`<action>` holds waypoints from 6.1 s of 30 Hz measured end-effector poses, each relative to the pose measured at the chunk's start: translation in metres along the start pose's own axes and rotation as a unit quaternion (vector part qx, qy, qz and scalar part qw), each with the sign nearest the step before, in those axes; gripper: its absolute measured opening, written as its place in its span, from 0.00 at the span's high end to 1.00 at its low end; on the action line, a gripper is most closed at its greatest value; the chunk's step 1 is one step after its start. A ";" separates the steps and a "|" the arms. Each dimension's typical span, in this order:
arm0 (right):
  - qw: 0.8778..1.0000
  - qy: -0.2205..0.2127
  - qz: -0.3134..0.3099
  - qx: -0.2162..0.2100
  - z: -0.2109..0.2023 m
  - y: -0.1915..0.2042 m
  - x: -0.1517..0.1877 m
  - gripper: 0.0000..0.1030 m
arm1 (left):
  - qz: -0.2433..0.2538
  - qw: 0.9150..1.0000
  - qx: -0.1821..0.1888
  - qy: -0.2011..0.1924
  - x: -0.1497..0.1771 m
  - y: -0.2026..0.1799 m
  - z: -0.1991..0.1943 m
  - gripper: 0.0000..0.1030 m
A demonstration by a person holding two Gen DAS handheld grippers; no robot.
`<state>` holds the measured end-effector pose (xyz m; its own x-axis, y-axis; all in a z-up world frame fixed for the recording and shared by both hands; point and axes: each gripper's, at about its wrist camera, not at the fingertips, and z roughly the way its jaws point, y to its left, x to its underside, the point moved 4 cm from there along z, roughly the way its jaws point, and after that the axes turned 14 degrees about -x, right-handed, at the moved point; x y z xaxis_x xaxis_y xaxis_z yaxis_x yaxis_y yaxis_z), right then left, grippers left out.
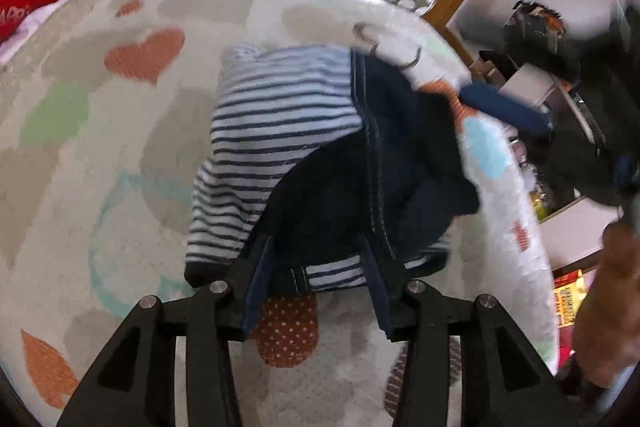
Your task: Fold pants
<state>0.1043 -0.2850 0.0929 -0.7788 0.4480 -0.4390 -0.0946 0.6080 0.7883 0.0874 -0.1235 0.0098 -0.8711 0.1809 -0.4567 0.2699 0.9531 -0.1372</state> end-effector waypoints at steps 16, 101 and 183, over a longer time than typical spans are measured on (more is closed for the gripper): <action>0.997 -0.004 -0.026 0.069 0.021 -0.006 0.000 0.62 | -0.016 0.999 -0.009 -0.032 0.020 0.025 -0.052 0.53; 0.950 -0.078 -0.099 0.286 -0.085 0.014 0.186 0.26 | 0.009 0.975 -0.150 -0.165 0.077 -0.001 -0.163 0.01; 0.937 -0.024 -0.156 0.313 -0.031 0.004 0.178 0.24 | -0.013 0.988 -0.128 -0.090 0.071 0.038 -0.095 0.00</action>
<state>-0.0535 -0.2235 0.0310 -0.7436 0.2041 -0.6367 0.0800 0.9726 0.2183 -0.0031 -0.0517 0.0558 -0.7835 0.1311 -0.6074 0.1155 0.9912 0.0650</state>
